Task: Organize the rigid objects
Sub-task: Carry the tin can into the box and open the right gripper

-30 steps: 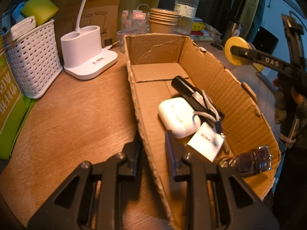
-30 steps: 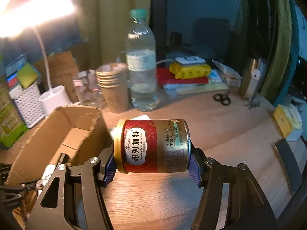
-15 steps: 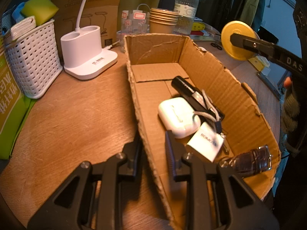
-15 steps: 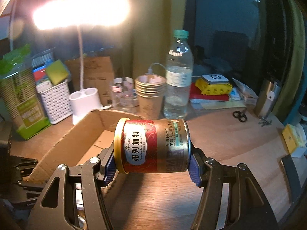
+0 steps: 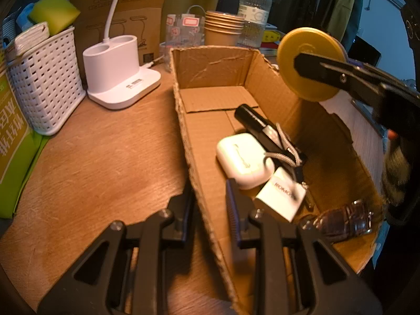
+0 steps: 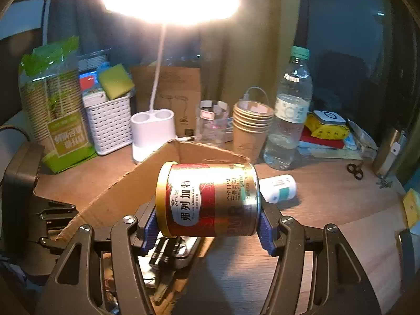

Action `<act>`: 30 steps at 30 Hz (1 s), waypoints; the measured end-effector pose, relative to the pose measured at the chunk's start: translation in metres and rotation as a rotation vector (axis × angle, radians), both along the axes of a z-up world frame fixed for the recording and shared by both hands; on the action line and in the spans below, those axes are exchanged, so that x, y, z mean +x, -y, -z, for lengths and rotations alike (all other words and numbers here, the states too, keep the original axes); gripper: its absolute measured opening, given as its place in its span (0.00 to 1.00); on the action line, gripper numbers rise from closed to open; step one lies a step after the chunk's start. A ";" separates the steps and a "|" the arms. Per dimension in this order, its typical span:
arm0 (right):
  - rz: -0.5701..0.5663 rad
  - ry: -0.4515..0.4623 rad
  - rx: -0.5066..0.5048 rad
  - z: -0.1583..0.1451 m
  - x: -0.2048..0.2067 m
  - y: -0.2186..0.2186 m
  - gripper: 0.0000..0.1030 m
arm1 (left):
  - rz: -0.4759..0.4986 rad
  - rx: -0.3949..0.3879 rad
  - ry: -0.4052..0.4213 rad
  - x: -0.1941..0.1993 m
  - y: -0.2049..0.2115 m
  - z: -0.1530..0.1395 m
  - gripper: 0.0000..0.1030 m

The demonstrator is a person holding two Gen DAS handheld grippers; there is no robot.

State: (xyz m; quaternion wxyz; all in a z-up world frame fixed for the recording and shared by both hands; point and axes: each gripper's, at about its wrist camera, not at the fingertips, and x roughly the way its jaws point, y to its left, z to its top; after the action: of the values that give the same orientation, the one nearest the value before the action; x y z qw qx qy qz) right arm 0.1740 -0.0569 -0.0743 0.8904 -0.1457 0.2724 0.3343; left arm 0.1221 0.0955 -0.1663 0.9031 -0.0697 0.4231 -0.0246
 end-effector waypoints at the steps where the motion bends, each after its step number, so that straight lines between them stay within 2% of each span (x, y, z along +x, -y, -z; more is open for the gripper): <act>1: -0.007 -0.001 -0.004 0.001 -0.001 -0.002 0.62 | 0.000 0.000 0.000 0.000 0.000 0.000 0.25; 17: -0.123 -0.016 -0.091 0.019 -0.019 -0.032 0.62 | 0.000 0.000 0.000 0.000 0.000 0.000 0.24; 30: -0.129 -0.003 -0.106 0.021 -0.022 -0.035 0.64 | 0.000 0.000 0.000 0.000 0.000 0.000 0.25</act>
State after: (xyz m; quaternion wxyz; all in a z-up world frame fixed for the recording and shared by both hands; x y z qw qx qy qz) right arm 0.1519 -0.0220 -0.0952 0.8577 -0.2093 0.2809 0.3763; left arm 0.1220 0.0951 -0.1662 0.9031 -0.0697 0.4230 -0.0245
